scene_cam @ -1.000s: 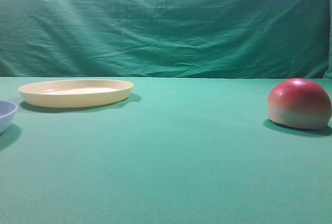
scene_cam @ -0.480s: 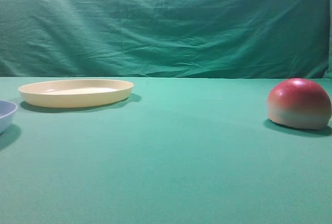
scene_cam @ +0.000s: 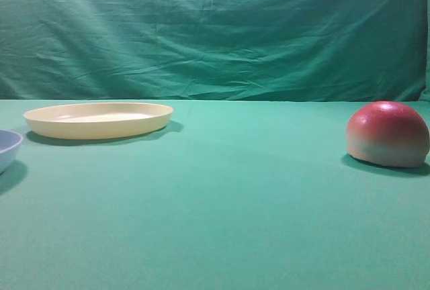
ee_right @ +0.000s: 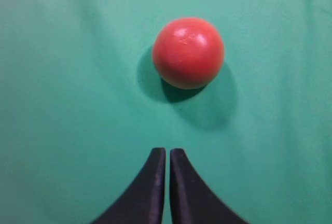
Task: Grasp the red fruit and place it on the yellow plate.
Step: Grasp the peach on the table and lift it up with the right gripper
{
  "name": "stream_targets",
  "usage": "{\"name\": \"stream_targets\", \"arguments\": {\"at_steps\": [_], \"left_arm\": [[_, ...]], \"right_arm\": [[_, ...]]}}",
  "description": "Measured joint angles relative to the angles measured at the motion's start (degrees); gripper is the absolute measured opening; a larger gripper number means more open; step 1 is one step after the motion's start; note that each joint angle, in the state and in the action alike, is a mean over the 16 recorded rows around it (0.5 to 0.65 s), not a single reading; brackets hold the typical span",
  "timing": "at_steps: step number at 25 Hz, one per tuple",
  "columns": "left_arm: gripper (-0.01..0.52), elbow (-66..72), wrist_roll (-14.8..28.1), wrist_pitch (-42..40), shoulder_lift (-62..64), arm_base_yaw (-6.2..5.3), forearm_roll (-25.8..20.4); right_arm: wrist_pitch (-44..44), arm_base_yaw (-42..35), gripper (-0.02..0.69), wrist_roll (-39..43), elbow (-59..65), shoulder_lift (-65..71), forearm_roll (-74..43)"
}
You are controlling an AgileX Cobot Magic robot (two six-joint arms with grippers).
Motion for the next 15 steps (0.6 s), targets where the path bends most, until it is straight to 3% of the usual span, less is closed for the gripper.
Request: {"name": "stream_targets", "arguments": {"at_steps": [9, 12, 15], "left_arm": [[0.000, 0.00, 0.00, 0.00, 0.00, 0.00, 0.00], [0.000, 0.00, 0.00, 0.00, 0.00, 0.00, 0.00], [0.000, 0.00, 0.00, 0.00, 0.00, 0.00, 0.00]], "right_arm": [[-4.19, 2.83, 0.560, -1.93, -4.72, 12.67, 0.08], [-6.57, 3.14, 0.625, -2.04, -5.63, 16.58, 0.08], [-9.11, 3.20, 0.635, -2.07, -6.39, 20.12, 0.10]]}}
